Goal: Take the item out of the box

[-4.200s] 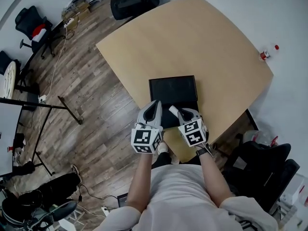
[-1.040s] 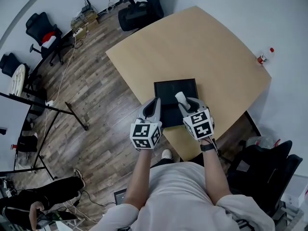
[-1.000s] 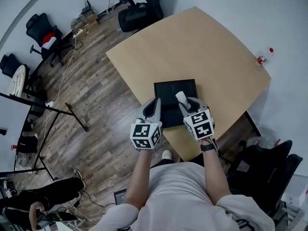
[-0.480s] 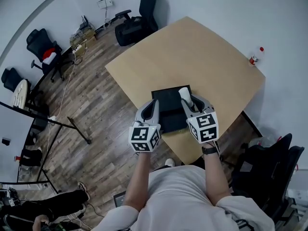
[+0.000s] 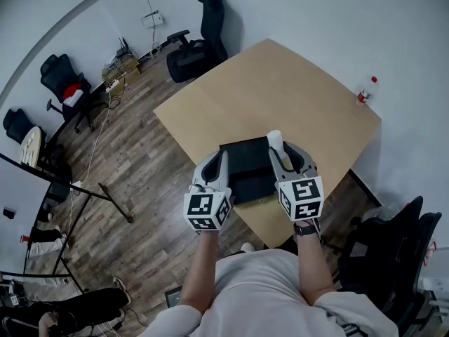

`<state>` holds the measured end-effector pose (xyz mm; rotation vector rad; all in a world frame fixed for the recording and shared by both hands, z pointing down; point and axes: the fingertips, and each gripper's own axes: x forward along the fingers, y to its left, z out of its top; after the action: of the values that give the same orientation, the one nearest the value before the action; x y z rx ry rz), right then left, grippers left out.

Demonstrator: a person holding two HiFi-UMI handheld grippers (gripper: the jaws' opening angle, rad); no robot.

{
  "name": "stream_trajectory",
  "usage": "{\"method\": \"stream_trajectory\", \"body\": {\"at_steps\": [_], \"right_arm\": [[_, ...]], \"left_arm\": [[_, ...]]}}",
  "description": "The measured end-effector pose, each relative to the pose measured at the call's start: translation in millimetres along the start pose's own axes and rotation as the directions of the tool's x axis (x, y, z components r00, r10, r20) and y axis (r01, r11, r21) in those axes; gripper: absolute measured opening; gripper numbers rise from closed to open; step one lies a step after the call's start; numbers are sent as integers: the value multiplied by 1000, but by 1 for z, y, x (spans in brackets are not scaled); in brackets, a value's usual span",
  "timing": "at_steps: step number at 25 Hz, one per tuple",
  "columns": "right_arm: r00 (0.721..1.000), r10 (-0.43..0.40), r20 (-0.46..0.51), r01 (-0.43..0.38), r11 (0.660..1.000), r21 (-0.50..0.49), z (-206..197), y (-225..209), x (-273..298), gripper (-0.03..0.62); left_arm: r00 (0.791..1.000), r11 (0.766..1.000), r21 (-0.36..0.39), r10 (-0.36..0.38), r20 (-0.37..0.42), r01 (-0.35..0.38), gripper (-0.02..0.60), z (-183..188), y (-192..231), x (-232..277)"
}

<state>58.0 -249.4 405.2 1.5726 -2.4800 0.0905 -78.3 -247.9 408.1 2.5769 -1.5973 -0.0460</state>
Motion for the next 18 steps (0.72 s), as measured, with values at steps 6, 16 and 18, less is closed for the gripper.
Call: {"method": "stream_trajectory", "body": {"at_steps": [6,16,18], "right_arm": [[997,-35,69,36,999,-3,18,-3,-11,132],[993,-69,98,74,996,-48,25,0,-16,132],[993,-67,94,72,996,-57,26,4,-15,132]], "left_arm": [[999,1000,17,14,45,-15,6,15,3,-5],[997,999,37,6,76,-9,6,29,-3,-7],[997,999,37,7,78,-10,6,29,-1,-8]]}}
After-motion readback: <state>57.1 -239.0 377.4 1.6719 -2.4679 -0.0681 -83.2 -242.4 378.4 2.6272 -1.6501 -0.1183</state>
